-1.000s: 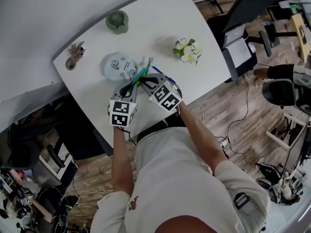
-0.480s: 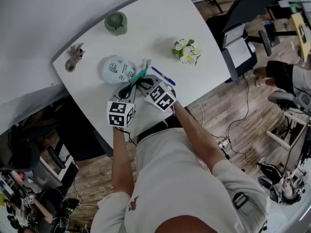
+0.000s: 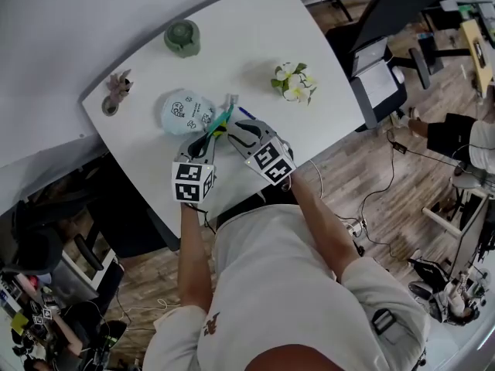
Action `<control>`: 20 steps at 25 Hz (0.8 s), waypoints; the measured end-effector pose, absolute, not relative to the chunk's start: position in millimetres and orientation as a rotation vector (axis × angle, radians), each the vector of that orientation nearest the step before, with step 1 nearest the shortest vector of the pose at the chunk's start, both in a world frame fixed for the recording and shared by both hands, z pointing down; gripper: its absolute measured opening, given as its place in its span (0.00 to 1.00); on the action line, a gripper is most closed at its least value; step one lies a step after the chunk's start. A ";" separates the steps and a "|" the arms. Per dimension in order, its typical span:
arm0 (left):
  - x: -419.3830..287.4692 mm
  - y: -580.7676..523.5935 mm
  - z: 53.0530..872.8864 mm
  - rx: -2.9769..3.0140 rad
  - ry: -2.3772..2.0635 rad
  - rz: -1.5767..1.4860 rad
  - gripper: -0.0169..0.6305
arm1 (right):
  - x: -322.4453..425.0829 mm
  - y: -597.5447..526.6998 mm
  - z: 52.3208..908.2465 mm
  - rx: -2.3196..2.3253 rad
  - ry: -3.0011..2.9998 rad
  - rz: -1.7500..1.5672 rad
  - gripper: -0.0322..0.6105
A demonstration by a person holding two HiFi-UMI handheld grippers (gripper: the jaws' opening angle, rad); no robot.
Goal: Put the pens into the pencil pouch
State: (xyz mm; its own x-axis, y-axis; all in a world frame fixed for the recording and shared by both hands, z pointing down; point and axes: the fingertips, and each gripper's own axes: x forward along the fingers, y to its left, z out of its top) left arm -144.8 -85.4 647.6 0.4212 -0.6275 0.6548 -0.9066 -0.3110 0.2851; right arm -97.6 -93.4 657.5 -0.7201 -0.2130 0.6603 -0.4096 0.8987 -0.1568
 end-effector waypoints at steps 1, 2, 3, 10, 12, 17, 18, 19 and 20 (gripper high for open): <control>-144.8 -85.7 647.4 2.049 -1.297 0.575 0.04 | -88.4 -94.8 657.9 0.462 -2.379 0.378 0.27; -144.9 -85.9 647.4 2.049 -1.303 0.578 0.04 | -79.1 -96.0 658.9 0.479 -2.365 0.369 0.27; -144.9 -86.1 647.6 2.048 -1.309 0.583 0.04 | -69.8 -97.3 660.4 0.497 -2.351 0.360 0.27; -143.4 -86.4 651.2 2.047 -1.369 0.676 0.04 | -14.2 -106.6 670.9 0.628 -2.257 0.327 0.26; -141.9 -86.9 652.6 2.046 -1.381 0.702 0.04 | -4.4 -107.7 675.2 0.645 -2.233 0.324 0.26; -138.7 -89.1 653.7 2.047 -1.382 0.721 0.04 | 10.9 -103.7 689.1 0.639 -2.159 0.319 0.26; -138.3 -89.4 653.3 2.048 -1.382 0.722 0.04 | 12.9 -102.6 692.5 0.637 -2.149 0.323 0.25; -138.0 -89.7 653.0 2.050 -1.381 0.721 0.04 | 14.5 -101.6 695.6 0.637 -2.141 0.327 0.24; -137.8 -89.8 652.9 2.051 -1.381 0.721 0.04 | 15.6 -100.8 697.8 0.639 -2.137 0.330 0.20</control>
State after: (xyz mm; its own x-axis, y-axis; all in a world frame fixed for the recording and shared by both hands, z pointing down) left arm -137.8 -89.8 652.9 0.3257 -0.6371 0.6986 -0.9374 -0.3139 0.1507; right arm 15.6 -100.8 697.8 -0.5010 -0.3246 0.8023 -0.5514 0.8342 -0.0068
